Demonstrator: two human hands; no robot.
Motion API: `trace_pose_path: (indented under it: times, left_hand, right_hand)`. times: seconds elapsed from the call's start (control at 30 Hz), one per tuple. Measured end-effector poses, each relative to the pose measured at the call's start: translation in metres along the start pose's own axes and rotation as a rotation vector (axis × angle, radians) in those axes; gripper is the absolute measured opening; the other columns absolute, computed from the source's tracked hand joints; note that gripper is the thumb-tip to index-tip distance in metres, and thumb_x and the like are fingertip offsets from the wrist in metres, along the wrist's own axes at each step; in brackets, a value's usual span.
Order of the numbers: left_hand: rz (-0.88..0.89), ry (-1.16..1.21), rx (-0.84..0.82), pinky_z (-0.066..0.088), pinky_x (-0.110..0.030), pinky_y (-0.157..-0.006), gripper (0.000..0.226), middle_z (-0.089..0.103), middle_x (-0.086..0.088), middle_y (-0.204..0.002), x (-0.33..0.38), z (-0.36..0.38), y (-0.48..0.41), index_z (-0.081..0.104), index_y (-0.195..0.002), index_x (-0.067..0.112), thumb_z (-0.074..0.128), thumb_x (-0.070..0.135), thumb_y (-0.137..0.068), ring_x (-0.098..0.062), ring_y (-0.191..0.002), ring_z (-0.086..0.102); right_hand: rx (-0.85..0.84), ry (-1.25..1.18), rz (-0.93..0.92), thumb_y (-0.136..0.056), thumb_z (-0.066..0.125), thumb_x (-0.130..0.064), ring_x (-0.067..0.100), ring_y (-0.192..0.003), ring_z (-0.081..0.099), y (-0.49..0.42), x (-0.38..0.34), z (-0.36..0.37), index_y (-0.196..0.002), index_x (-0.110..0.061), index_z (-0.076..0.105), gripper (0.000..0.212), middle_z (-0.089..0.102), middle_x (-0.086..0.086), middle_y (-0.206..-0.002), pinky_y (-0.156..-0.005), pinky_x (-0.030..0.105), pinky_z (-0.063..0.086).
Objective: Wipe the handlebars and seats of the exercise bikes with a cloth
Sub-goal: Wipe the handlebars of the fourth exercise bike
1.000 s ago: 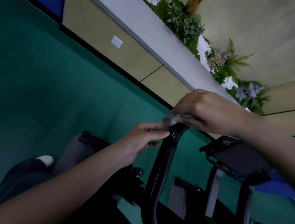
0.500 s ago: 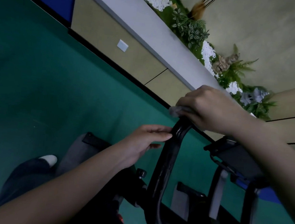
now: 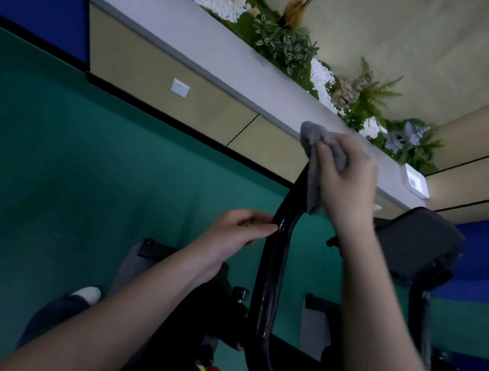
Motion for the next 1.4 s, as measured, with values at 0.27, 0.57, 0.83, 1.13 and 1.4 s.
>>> trace_pose_path:
  times: [0.27,0.57,0.83,1.13,1.4]
  left_hand:
    - [-0.006,-0.102,-0.031,0.043,-0.008,-0.066,0.019,0.069,0.010,-0.089,0.006,0.004,0.000,0.068,-0.100,0.019,0.071,0.017,-0.082,0.004,-0.078,0.062]
    - [-0.001,-0.117,-0.057,0.044,-0.017,-0.074,0.020,0.069,0.003,-0.098,0.009,0.007,0.004,0.066,-0.103,0.016,0.066,0.010,-0.084,-0.008,-0.089,0.061]
    - [0.006,-0.143,-0.085,0.044,-0.015,-0.071,0.025,0.067,-0.001,-0.098,0.014,0.013,0.004,0.064,-0.110,0.004,0.064,0.006,-0.085,-0.008,-0.086,0.060]
    - [-0.008,-0.174,-0.085,0.043,-0.023,-0.071,0.018,0.068,0.001,-0.097,0.012,0.011,0.004,0.064,-0.103,0.014,0.063,0.007,-0.086,-0.012,-0.086,0.058]
    - [0.084,-0.350,-0.132,0.047,-0.012,-0.072,0.015,0.066,0.007,-0.090,0.037,0.002,-0.004,0.065,-0.094,0.027,0.056,0.015,-0.092,0.001,-0.081,0.062]
  right_hand:
    - [0.307,-0.687,0.627,-0.100,0.048,-0.022,0.010,-0.071,0.059,0.044,0.067,0.014,-0.078,-0.018,0.056,0.025,0.060,0.000,-0.076,-0.064,0.024,0.047]
    - [0.292,-0.945,0.830,-0.101,0.046,-0.025,0.028,-0.098,0.067,0.067,0.077,0.042,-0.115,-0.008,0.061,0.026,0.070,0.012,-0.106,-0.093,0.050,0.053]
    - [0.162,-1.059,0.740,-0.102,0.042,-0.023,0.029,-0.086,0.064,0.060,0.075,0.051,-0.096,-0.015,0.067,0.028,0.071,0.008,-0.088,-0.085,0.055,0.051]
    - [0.121,-0.962,0.743,-0.103,0.036,-0.025,0.026,-0.072,0.064,0.076,0.072,0.057,-0.081,-0.011,0.073,0.045,0.070,0.014,-0.078,-0.073,0.039,0.048]
    - [0.069,-0.230,0.717,-0.100,0.047,-0.031,-0.001,-0.063,0.057,0.126,0.058,0.032,-0.083,-0.013,0.056,0.027,0.061,-0.006,-0.068,-0.055,0.010,0.039]
Point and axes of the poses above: each hand's wrist, its own y-axis away from the middle knuckle, its own z-axis out of the palm, x = y × z, the point moved 10 cm from there along -y, towards the middle knuckle
